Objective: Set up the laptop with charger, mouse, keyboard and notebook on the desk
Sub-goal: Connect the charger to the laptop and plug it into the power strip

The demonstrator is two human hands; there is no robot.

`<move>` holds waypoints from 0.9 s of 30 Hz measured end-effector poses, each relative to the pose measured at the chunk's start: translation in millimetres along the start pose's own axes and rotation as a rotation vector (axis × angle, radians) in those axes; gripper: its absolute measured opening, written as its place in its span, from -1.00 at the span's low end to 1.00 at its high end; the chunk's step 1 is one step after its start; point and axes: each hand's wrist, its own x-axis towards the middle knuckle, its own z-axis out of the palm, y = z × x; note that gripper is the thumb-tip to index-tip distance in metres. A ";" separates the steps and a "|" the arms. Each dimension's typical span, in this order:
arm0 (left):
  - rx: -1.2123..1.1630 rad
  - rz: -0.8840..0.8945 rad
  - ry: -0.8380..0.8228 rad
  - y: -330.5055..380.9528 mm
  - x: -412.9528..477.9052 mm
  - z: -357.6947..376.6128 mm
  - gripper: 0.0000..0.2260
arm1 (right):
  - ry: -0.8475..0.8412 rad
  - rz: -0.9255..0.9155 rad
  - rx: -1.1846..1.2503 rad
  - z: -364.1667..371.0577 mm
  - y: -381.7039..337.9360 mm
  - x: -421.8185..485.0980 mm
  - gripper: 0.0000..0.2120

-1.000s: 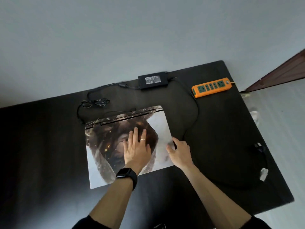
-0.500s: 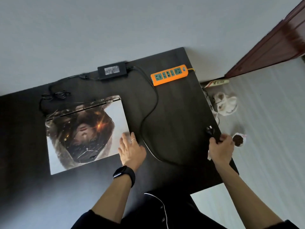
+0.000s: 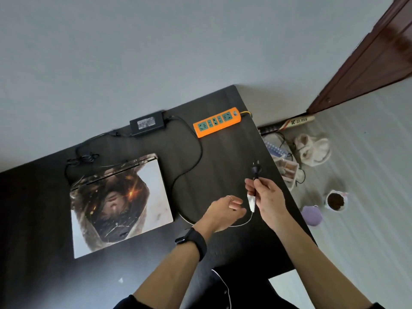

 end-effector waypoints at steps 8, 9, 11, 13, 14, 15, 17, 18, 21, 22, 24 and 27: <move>-0.095 0.096 0.105 35.6 -9.6 -27.8 -0.77 | -0.204 -0.030 0.034 26.5 -36.3 -1.9 -0.89; -0.098 0.089 0.159 38.3 -9.7 -30.6 -0.77 | -0.221 -0.027 0.044 29.3 -37.3 -2.3 -0.88; -0.131 0.074 0.262 43.0 -7.6 -36.8 -0.77 | -0.250 -0.029 0.066 34.0 -38.9 -2.1 -0.88; -0.163 0.080 0.328 46.0 -5.0 -43.0 -0.79 | -0.263 -0.030 0.072 38.1 -41.1 -4.0 -0.86; -0.169 0.084 0.342 47.5 -4.3 -45.9 -0.79 | -0.266 -0.030 0.072 39.6 -42.3 -5.7 -0.84; -0.173 0.088 0.348 49.2 -3.6 -48.4 -0.79 | -0.266 -0.030 0.082 40.2 -43.2 -6.9 -0.83; -0.191 0.086 0.348 51.1 -1.8 -50.7 -0.81 | -0.256 -0.027 0.101 40.2 -44.4 -8.0 -0.84; -0.206 0.081 0.345 51.1 -0.4 -49.9 -0.81 | -0.250 -0.023 0.102 39.7 -45.0 -7.7 -0.84; -0.242 0.071 0.323 50.7 3.2 -45.4 -0.82 | -0.239 -0.002 0.107 37.4 -46.3 -7.5 -0.84; -0.241 0.070 0.322 50.7 4.6 -43.4 -0.81 | -0.237 0.006 0.113 36.6 -46.5 -8.2 -0.84; -0.234 0.068 0.336 51.7 6.2 -39.9 -0.82 | -0.236 0.023 0.114 35.4 -48.3 -11.4 -0.85; -0.222 0.077 0.339 53.5 5.2 -38.2 -0.87 | -0.213 0.086 0.092 32.2 -50.5 -10.2 -0.85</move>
